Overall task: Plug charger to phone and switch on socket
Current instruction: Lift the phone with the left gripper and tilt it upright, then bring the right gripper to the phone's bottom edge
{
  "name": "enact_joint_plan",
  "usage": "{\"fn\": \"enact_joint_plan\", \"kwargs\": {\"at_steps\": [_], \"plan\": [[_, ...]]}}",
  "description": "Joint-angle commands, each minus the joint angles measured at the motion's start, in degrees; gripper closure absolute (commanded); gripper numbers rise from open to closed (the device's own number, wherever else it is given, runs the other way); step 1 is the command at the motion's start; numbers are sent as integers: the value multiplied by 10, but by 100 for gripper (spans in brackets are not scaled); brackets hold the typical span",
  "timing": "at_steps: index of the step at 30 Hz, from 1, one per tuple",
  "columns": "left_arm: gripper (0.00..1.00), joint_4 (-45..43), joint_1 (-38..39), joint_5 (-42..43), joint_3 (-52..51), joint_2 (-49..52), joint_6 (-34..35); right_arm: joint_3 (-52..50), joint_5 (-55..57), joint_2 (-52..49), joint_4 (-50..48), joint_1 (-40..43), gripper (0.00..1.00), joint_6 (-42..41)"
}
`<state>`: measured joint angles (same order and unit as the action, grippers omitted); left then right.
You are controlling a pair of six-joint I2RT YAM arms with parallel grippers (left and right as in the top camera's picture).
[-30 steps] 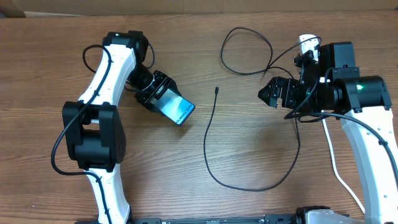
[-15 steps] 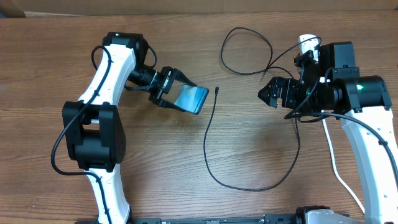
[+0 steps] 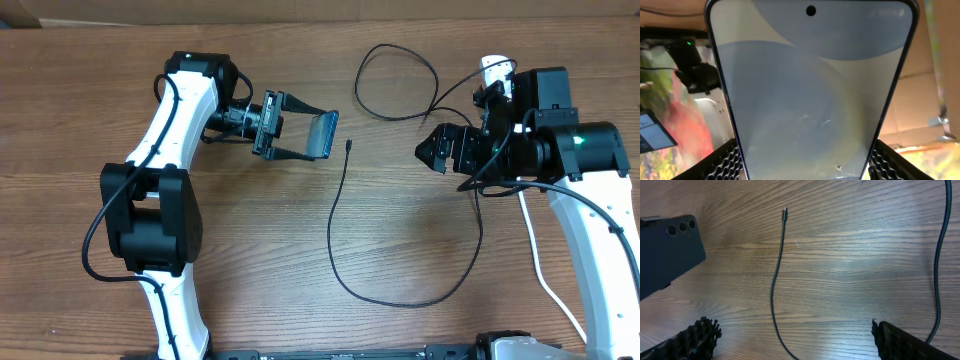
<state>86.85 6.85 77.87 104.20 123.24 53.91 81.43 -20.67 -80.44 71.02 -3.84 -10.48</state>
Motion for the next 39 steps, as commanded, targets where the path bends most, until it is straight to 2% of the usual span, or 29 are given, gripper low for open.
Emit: {"fn": "enact_joint_plan", "kwargs": {"at_steps": [1,16,19,25,31,39], "plan": [[96,3,-3,75,15,0,-1,3,2,0,-2,-3,0,0],[96,1,-13,90,15,0,-2,3,2,0,0,-3,0,0],[96,0,-18,76,15,0,-29,3,2,-1,0,-3,0,0],[96,-23,-35,-80,15,0,-38,3,0,0,-5,-3,0,0],[96,-29,-45,-284,15,0,50,3,-57,-1,-37,-4,0,0],[96,-29,-40,-393,23,-2,125,3,-82,-32,-108,-46,0,-63]]}}
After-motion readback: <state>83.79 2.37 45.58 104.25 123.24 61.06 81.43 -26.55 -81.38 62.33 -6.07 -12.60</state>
